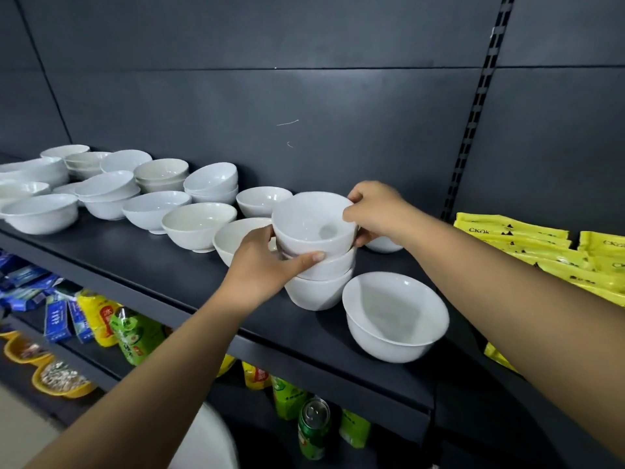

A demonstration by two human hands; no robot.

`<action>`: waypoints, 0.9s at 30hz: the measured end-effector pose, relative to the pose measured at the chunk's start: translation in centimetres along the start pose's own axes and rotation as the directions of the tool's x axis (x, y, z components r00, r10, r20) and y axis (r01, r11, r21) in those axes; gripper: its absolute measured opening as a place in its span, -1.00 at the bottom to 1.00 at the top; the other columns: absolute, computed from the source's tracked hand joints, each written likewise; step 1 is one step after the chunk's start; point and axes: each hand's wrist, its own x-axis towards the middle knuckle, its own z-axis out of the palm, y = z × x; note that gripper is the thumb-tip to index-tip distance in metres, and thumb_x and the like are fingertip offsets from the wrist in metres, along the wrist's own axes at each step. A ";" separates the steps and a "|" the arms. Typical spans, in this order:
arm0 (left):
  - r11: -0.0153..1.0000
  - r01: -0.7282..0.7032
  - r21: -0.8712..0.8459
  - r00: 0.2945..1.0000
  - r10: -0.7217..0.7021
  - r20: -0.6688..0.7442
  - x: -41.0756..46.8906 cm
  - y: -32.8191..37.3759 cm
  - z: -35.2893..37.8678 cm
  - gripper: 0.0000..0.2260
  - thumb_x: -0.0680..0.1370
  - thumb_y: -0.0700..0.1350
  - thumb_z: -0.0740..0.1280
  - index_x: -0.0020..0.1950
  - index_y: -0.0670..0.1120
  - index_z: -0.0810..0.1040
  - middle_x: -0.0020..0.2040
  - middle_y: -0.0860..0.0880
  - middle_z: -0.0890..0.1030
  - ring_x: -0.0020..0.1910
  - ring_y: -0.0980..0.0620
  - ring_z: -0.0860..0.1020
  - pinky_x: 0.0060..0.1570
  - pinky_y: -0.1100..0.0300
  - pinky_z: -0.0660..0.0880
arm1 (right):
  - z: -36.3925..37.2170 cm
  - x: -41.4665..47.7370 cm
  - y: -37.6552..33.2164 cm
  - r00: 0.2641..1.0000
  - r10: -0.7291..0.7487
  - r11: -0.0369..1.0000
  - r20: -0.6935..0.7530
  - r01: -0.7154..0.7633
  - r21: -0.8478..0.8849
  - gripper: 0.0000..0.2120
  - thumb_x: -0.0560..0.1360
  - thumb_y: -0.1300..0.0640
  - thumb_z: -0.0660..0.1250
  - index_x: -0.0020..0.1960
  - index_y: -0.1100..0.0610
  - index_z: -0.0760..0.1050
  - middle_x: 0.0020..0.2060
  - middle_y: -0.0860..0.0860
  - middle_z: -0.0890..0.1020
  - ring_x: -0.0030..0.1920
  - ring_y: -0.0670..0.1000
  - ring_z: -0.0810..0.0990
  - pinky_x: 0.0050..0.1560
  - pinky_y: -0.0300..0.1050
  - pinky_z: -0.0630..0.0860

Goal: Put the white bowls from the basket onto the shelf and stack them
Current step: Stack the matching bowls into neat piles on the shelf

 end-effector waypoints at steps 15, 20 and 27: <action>0.994 0.056 -0.089 0.998 -0.055 0.003 -1.0 -3.8 3.5 -0.02 0.10 0.20 0.50 0.44 0.15 0.12 0.39 0.10 0.37 0.38 0.06 0.34 0.35 -0.04 0.35 | -4.3 3.6 9.1 0.909 0.417 0.789 0.012 -0.368 0.493 -0.56 0.53 0.00 0.26 0.29 0.26 0.35 0.25 0.23 0.44 0.13 0.16 0.54 0.03 -0.09 0.50; 0.996 0.004 -0.089 1.000 -0.006 -0.019 0.3 -3.4 4.9 -0.12 0.22 0.04 0.56 0.42 0.10 0.17 0.36 0.12 0.40 0.35 0.08 0.36 0.35 -0.01 0.35 | -2.4 4.8 11.1 0.891 0.444 0.735 0.091 -0.421 0.532 -0.52 0.50 0.04 0.32 0.33 0.22 0.30 0.28 0.27 0.36 0.02 0.21 0.55 -0.54 -0.21 0.53; 0.993 0.010 -0.116 1.000 -0.013 -0.025 2.0 -3.7 5.9 -0.20 0.22 -0.09 0.59 0.36 0.08 0.27 0.26 0.16 0.47 0.28 0.11 0.44 0.32 0.02 0.39 | -1.9 6.3 11.7 0.882 0.426 0.608 0.200 -0.443 0.659 -0.63 0.56 0.27 0.16 0.35 0.27 0.25 0.01 0.27 0.42 -0.03 0.34 0.58 -0.55 -0.17 0.54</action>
